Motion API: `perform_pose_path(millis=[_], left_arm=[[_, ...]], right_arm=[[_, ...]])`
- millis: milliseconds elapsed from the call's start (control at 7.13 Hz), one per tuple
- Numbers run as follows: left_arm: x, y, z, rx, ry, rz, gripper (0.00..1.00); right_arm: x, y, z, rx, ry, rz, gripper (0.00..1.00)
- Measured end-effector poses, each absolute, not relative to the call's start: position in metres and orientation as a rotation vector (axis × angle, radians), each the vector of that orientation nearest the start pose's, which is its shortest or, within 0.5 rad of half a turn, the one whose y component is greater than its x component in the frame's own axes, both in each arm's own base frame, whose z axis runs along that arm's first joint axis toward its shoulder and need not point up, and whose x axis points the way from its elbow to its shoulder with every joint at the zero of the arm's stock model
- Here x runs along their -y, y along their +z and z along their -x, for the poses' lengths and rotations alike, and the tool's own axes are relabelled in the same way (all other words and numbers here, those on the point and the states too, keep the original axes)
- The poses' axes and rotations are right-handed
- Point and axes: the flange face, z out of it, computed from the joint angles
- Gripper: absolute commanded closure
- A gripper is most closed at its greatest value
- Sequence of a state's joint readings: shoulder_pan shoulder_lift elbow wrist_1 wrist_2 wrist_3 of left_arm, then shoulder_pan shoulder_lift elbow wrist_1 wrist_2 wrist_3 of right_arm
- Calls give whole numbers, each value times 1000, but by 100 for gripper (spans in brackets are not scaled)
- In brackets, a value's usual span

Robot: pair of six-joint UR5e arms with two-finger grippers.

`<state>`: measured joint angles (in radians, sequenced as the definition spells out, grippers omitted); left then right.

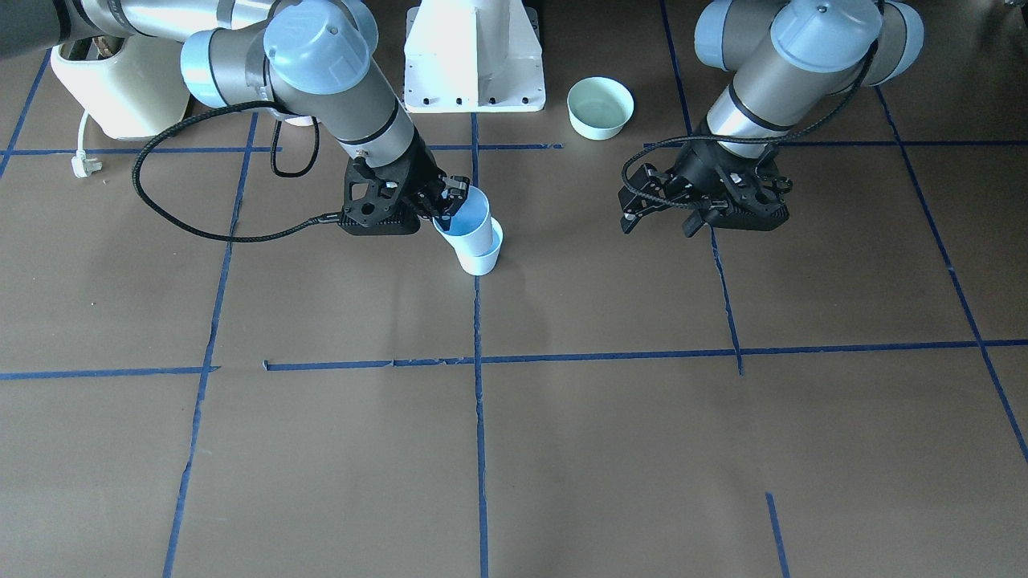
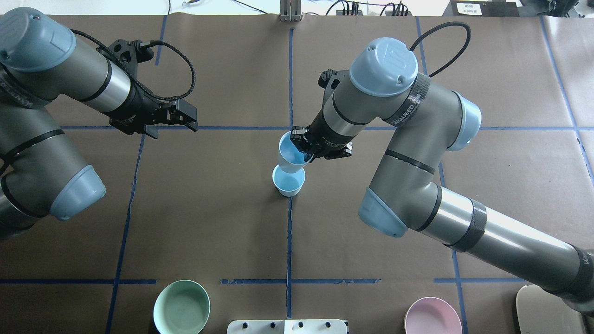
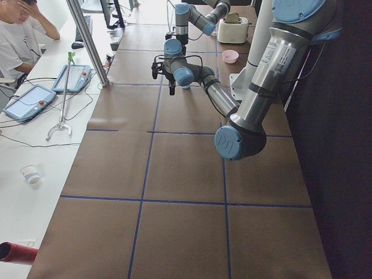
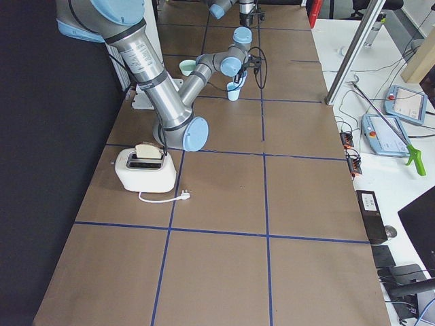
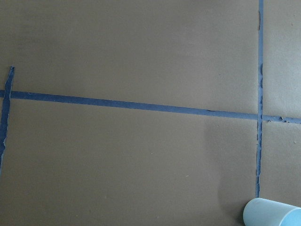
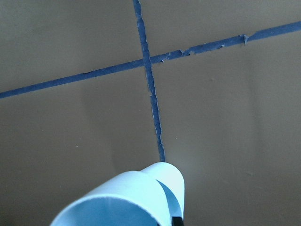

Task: Stack blue cups with both arms
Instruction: 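Carry the held cup with the right gripper over the center cup and lower it in, then open the right gripper and lift it off the stacked cups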

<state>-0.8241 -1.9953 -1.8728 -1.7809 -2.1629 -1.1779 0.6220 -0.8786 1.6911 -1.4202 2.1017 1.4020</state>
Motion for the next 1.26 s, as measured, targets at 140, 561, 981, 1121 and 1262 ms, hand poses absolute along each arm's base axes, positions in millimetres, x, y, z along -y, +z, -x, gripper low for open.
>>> perform_pose_path(millis=[140,561,981,1121,1262], left_arm=[[489,258,-346,-1055,-113,-70,0],[488,257,-348,-1056,-113,-67,0],[488,257,-348,-1057,-113,-67,0],[488,256,-348,-1057,-114,-67,0],[488,258,-347,-1056,-113,-66,0]], right_arm=[[453,173,501,1049,151,90,100],[445,176,509,1041,141,92,98],[442,179,511,1035,138,95,0],[439,180,514,1028,139,93,0],[440,178,507,1022,147,88,0]])
